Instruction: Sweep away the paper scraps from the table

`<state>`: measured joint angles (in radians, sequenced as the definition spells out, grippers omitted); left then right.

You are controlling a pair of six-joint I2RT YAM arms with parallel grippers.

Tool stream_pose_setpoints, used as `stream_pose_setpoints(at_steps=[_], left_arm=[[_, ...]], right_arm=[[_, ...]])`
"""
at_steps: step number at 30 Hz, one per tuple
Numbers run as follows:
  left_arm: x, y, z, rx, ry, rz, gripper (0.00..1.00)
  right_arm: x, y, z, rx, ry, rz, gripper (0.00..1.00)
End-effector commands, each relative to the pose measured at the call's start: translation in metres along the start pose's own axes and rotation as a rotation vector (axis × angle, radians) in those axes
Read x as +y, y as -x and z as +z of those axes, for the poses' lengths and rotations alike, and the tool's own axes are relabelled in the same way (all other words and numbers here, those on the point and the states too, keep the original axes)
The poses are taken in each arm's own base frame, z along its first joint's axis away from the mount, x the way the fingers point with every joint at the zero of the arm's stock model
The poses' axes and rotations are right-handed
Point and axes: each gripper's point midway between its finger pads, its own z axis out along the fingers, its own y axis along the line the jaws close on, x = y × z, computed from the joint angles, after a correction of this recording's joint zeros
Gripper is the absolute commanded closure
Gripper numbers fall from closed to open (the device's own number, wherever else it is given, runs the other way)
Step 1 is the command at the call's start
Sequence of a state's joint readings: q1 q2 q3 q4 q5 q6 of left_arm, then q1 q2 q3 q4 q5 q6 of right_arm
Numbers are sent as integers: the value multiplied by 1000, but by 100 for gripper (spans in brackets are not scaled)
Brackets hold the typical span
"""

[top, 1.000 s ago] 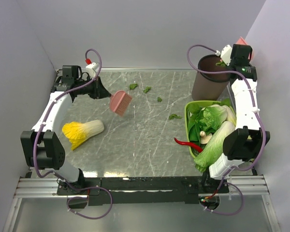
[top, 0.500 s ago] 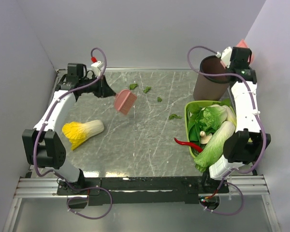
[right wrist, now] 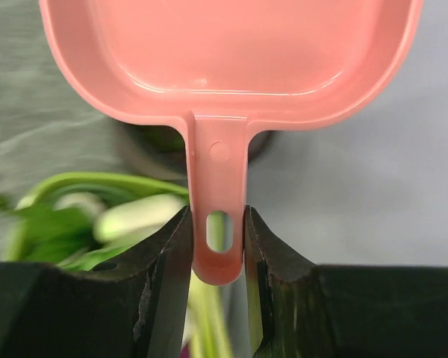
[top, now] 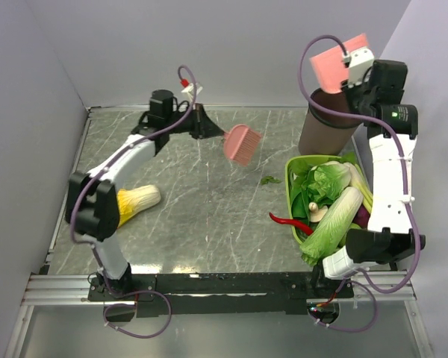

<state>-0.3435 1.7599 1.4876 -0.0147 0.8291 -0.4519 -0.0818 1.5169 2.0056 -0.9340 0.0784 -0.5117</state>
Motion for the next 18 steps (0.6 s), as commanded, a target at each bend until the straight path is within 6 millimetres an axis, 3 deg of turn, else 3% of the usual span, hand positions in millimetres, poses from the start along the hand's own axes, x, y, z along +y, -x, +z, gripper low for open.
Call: stream_pose_setpoints(at_steps=[1, 2, 4, 5, 6, 8, 9, 12, 14, 17, 18], left_arm=[[2, 21, 42, -104, -96, -122, 99], [-3, 28, 50, -124, -122, -141, 99], [15, 12, 72, -99, -121, -198, 99], [12, 11, 82, -99, -136, -199, 99], [27, -4, 95, -71, -125, -231, 99], [25, -14, 110, -40, -153, -261, 99], [36, -29, 120, -15, -146, -292, 99], [44, -53, 141, 27, -143, -340, 99], [48, -65, 148, 46, -123, -367, 99], [71, -84, 148, 67, -12, -422, 99], [79, -80, 146, 47, 44, -423, 99]], right_arm=[[73, 6, -35, -66, 281, 41, 100], [84, 8, -42, -81, 305, 18, 100], [101, -1, -42, -61, 333, -25, 100], [103, -2, -47, -64, 336, -30, 100], [106, -7, -46, -54, 344, -29, 100], [106, -9, -48, -51, 338, -19, 100], [107, -11, -48, -44, 339, -14, 100], [110, -15, -49, -34, 350, -10, 100], [113, -19, -47, -22, 358, -10, 100], [117, -23, -43, -4, 374, -4, 100], [118, -23, -43, -3, 378, 0, 100]])
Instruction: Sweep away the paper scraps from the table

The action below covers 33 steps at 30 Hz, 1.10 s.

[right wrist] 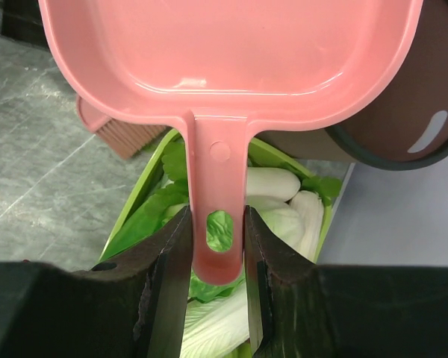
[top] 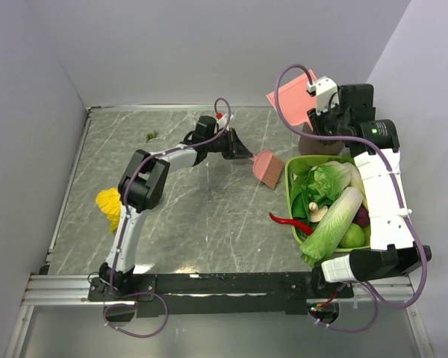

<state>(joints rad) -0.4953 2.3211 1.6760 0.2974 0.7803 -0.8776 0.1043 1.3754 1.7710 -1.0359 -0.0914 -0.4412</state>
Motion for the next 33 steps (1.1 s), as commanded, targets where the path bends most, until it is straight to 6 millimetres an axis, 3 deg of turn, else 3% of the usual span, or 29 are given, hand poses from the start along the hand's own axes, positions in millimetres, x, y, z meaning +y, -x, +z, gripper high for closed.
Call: stream_pose_setpoints(at_steps=[1, 2, 4, 5, 6, 7, 9, 10, 11, 13, 14, 16, 18, 19, 21, 22, 24, 25, 27, 28, 29, 31, 32, 33], left_arm=[[6, 19, -12, -70, 115, -20, 99], [0, 25, -21, -86, 126, -15, 99], [17, 25, -42, -93, 196, -59, 99], [6, 32, -56, -119, 212, -57, 99], [13, 37, -68, -155, 267, -69, 99], [33, 27, -86, -152, 340, -107, 99], [23, 30, -118, -182, 382, -104, 99], [36, 23, -137, -183, 410, -126, 99], [20, 29, -153, -209, 387, -97, 99], [8, 28, -172, -199, 340, -30, 99], [-12, 32, -179, -199, 310, 24, 99], [-45, 40, -183, -172, 227, 158, 99], [-62, 49, -187, -164, 205, 220, 99], [-78, 67, -190, -186, 201, 312, 99], [-68, 85, -192, -202, 278, 364, 99], [-80, 106, -195, -225, 290, 502, 99], [-59, 126, -193, -236, 382, 566, 99], [-65, 148, -197, -272, 410, 652, 99], [-48, 171, -195, -309, 473, 708, 99], [-54, 186, -195, -335, 479, 779, 99], [-41, 191, -187, -329, 487, 798, 99], [-46, 211, -179, -332, 514, 966, 99], [-16, 208, -159, -257, 541, 1017, 99], [-30, 225, -156, -261, 559, 1124, 99]], right_arm=[[3, 6, -9, -40, 6, 24, 100], [4, 4, -8, -33, 14, 26, 100], [8, 1, -4, -27, 28, 26, 100], [7, 1, -2, -29, 25, 28, 100], [9, 0, -1, -29, 28, 26, 100], [9, -1, 2, -23, 31, 27, 100], [9, 1, 7, -25, 35, 27, 100], [8, 5, 7, -34, 33, 27, 100], [7, 8, 7, -41, 34, 25, 100], [6, 12, 9, -48, 38, 22, 100], [8, 13, 11, -49, 49, 26, 100], [10, 14, 15, -45, 65, 25, 100], [13, 13, 20, -38, 83, 19, 100], [15, 12, 21, -31, 90, 6, 100], [19, 9, 25, -17, 99, -12, 100], [23, 3, 24, 8, 114, -26, 100], [32, -1, 16, 8, 129, -43, 100], [40, -11, 17, 29, 153, -43, 100], [51, -20, 5, 24, 178, -49, 100], [61, -34, 8, 52, 206, -43, 100], [65, -39, 7, 58, 216, -36, 100], [75, -50, 5, 63, 234, -17, 100], [77, -52, 4, 63, 236, -9, 100], [75, -52, 2, 54, 224, -4, 100]])
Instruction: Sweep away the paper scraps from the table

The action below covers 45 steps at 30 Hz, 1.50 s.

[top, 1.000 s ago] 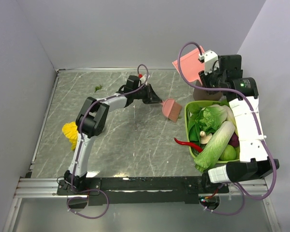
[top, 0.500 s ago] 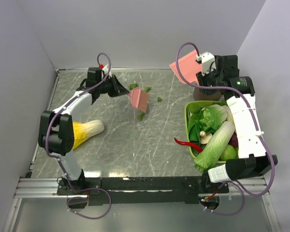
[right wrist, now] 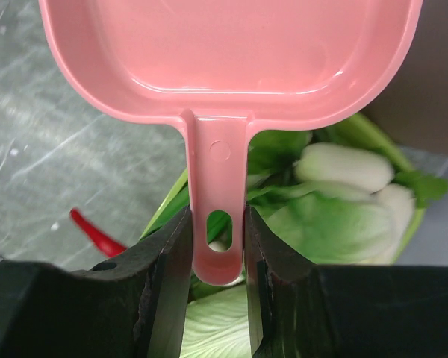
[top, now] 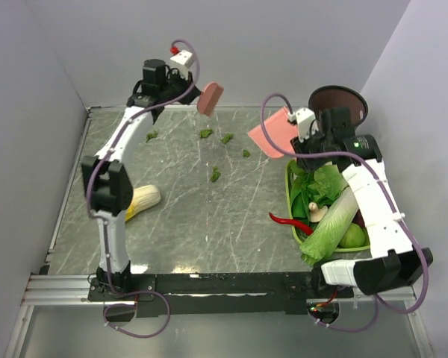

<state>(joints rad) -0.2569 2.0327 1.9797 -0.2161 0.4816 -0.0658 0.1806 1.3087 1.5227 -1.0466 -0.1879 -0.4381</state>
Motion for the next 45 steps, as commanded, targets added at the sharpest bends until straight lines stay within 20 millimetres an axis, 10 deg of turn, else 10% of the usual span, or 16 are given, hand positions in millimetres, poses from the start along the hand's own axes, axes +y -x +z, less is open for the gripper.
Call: stream_pose_setpoints(at_steps=[1, 9, 20, 26, 32, 37, 41, 45], left_arm=[[36, -26, 63, 74, 76, 451, 99], [34, -15, 105, -11, 141, 900, 99], [-49, -129, 105, 300, -232, 1213, 99], [-66, -172, 65, 517, -415, 1251, 99], [-97, -204, -35, 686, -639, 1152, 99], [-141, -177, -105, 641, -701, 992, 99], [-158, -106, -89, 321, -503, 1060, 98], [-154, -98, -46, 231, -355, 1195, 99]], right_arm=[[10, 1, -16, -65, -4, 14, 100], [-46, -6, -35, -43, -253, 111, 100], [-60, 6, -36, -80, -247, 200, 100], [-59, 8, -35, -84, -235, 204, 100], [-54, 8, -31, -83, -205, 211, 100], [-56, 14, -33, -99, -206, 212, 100], [-56, 14, -30, -101, -199, 218, 100], [-53, 18, -28, -107, -176, 226, 100]])
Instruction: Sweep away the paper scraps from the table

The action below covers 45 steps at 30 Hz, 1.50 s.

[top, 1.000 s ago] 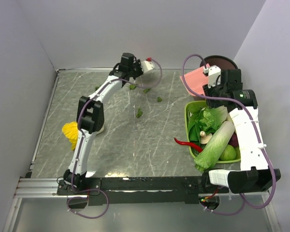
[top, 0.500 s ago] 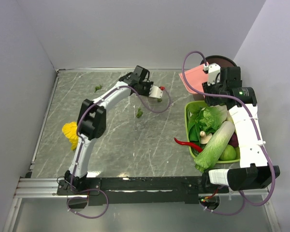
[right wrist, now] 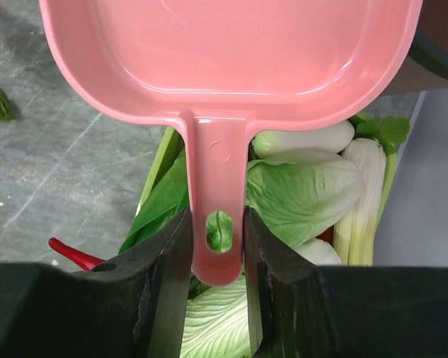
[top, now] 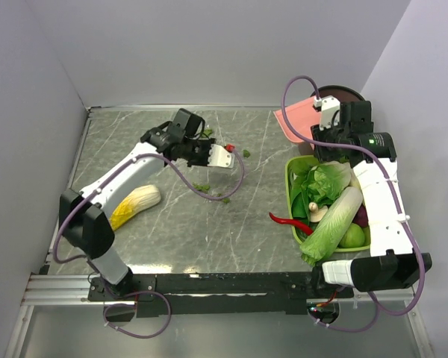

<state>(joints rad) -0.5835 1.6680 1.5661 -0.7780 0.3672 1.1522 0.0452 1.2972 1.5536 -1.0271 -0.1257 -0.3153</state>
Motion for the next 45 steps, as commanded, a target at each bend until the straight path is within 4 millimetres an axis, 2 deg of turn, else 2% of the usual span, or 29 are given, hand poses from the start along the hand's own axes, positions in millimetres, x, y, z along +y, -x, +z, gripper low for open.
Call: stream_pose_setpoints(at_steps=[1, 2, 3, 4, 5, 6, 7, 8, 11, 15, 16, 19, 22, 23, 24, 27, 29, 32, 34, 36, 37, 38, 39, 40, 41, 42, 43, 44, 45], left_arm=[[73, 42, 19, -79, 291, 120, 99], [79, 29, 46, -36, 286, 87, 99], [88, 27, 56, -24, 292, 73, 99], [116, 40, 50, -40, 345, 77, 99], [122, 39, 60, -27, 341, 65, 99], [120, 23, 90, 5, 299, 46, 99], [136, 33, 88, -14, 327, 52, 99], [133, 27, 106, -12, 302, 45, 99], [129, 36, 117, -62, 267, 75, 99], [85, 33, 122, -41, 102, 133, 99], [60, 23, 125, -10, 16, 146, 99], [18, 15, 107, 40, -100, 156, 99], [-35, 7, 75, 70, -244, 95, 99], [-45, 10, 54, 68, -254, 79, 99], [-67, 0, 50, 90, -300, 50, 99], [-76, -6, 21, 116, -218, -35, 99], [-57, -5, -4, 104, -81, -147, 99], [3, -7, -34, 59, 191, -300, 99], [60, -26, -62, 55, 433, -409, 99], [102, -50, -82, 106, 613, -503, 99], [120, -72, -96, 139, 692, -549, 99], [128, -96, -86, 188, 701, -600, 99], [152, -105, -107, 208, 790, -636, 99], [161, -132, -117, 240, 840, -723, 99], [157, -164, -95, 316, 803, -793, 99], [179, -166, -114, 294, 873, -840, 99], [177, -206, -102, 370, 867, -904, 99], [175, -220, -102, 409, 864, -940, 99], [190, -224, -114, 400, 909, -952, 99]], right_arm=[[0, 26, -7, -85, 9, 22, 100], [0, 28, -9, -90, 8, 19, 100], [-1, 29, -8, -90, 7, 22, 100], [-1, 29, -10, -91, 6, 20, 100], [-1, 29, -11, -91, 5, 17, 100], [-1, 28, -11, -90, 4, 17, 100], [-1, 27, -14, -98, 2, 15, 100], [0, 24, -13, -89, 6, 19, 100], [4, 17, -15, -88, 11, 19, 100], [7, 8, -16, -84, 15, 17, 100], [7, 7, -16, -82, 15, 20, 100], [8, 7, -14, -79, 24, 14, 100], [10, 6, -10, -68, 42, 11, 100], [11, 6, -9, -65, 47, 10, 100], [12, 5, -5, -53, 55, 10, 100], [14, 7, -1, -42, 77, 9, 100], [14, 11, -2, -45, 83, 9, 100], [14, 17, 1, -46, 93, 12, 100], [14, 21, 3, -46, 101, 20, 100], [17, 26, 6, -46, 117, 19, 100], [17, 27, 6, -46, 117, 21, 100], [17, 29, 7, -48, 119, 18, 100], [18, 31, 8, -48, 121, 16, 100], [18, 32, 9, -49, 121, 12, 100], [19, 32, 10, -47, 124, 12, 100], [19, 33, 11, -48, 125, 9, 100], [20, 33, 11, -48, 127, 9, 100], [21, 32, 12, -47, 129, 10, 100], [22, 31, 13, -43, 133, 10, 100]])
